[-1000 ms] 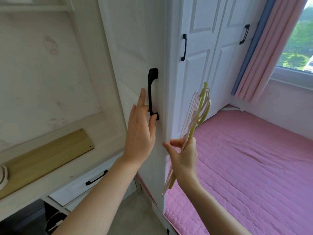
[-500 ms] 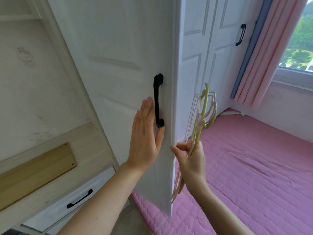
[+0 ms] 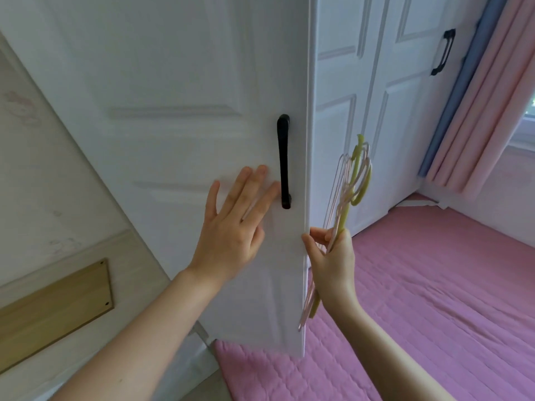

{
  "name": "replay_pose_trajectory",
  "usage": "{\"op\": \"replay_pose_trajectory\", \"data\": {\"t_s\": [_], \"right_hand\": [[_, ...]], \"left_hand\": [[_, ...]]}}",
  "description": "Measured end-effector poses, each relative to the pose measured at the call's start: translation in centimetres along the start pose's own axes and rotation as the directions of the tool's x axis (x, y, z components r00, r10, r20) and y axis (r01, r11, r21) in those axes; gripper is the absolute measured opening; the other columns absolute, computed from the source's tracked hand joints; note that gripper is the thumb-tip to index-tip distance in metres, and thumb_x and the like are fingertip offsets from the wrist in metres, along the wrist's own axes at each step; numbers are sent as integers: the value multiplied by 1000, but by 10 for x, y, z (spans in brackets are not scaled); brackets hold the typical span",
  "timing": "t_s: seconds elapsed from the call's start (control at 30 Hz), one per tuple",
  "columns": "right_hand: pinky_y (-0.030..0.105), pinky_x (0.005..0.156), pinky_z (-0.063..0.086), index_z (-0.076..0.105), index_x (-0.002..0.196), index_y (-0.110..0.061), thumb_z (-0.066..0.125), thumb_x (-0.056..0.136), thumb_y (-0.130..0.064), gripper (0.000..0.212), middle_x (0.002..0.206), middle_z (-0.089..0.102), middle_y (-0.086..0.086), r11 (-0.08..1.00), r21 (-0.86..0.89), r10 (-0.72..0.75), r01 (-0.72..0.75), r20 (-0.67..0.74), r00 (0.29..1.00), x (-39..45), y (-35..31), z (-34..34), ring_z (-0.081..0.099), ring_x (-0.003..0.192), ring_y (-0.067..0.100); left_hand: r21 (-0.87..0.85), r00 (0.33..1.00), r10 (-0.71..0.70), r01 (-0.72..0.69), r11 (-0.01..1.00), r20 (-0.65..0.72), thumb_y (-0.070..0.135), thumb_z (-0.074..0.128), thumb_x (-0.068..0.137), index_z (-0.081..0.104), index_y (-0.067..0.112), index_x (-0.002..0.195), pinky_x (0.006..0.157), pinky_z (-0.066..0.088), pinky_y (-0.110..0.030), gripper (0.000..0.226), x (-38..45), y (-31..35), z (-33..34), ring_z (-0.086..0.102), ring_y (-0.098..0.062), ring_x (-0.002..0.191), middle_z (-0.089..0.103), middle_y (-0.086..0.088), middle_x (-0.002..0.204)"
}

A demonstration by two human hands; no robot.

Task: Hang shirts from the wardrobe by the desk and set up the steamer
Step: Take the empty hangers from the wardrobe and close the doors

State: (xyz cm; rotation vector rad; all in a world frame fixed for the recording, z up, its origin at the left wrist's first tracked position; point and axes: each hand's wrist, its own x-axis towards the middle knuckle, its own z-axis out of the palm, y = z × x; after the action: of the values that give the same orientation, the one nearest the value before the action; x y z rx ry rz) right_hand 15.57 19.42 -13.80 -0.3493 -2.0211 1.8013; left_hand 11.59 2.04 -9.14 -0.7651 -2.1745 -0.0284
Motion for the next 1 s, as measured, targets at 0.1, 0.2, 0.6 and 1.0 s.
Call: {"op": "replay_pose_trajectory", "data": {"t_s": [0.1, 0.2, 0.6, 1.0], "right_hand": [[5, 62, 47, 53, 100, -12, 65, 89, -10, 17, 96, 65, -8, 1000, 15, 20, -20, 2, 1000, 30, 6, 7, 64, 78, -10], [20, 79, 54, 57, 105, -16, 62, 90, -12, 16, 104, 68, -8, 1000, 5, 29, -29, 25, 999, 57, 16, 21, 66, 94, 2], [37, 92, 49, 41, 106, -11, 47, 94, -6, 13, 123, 50, -7, 998, 49, 39, -42, 51, 998, 123, -1, 78, 51, 109, 7], [28, 85, 42, 36, 96, -21, 49, 97, -18, 13, 113, 47, -11, 992, 119, -41, 32, 79, 996, 152, -3, 125, 48, 102, 6]], "left_hand": [[65, 998, 54, -56, 996, 33, 5, 49, 90, 33, 18, 149, 116, 17, -54, 63, 17, -15, 13, 22, -25, 146, 24, -8, 158], [115, 994, 76, -85, 990, 80, 4, 52, 86, 35, 16, 148, 116, 19, -54, 66, 29, -29, 27, 22, -25, 146, 24, -8, 158], [396, 965, 129, -212, 894, 227, 10, 53, 82, 31, 18, 150, 115, 11, -54, 73, 72, -103, 55, 21, -21, 146, 24, 0, 159], [539, 967, 82, -203, 817, 241, 36, 50, 92, 19, 25, 153, 116, 3, -54, 70, 92, -130, 85, 10, -20, 149, 12, 0, 162]]}}
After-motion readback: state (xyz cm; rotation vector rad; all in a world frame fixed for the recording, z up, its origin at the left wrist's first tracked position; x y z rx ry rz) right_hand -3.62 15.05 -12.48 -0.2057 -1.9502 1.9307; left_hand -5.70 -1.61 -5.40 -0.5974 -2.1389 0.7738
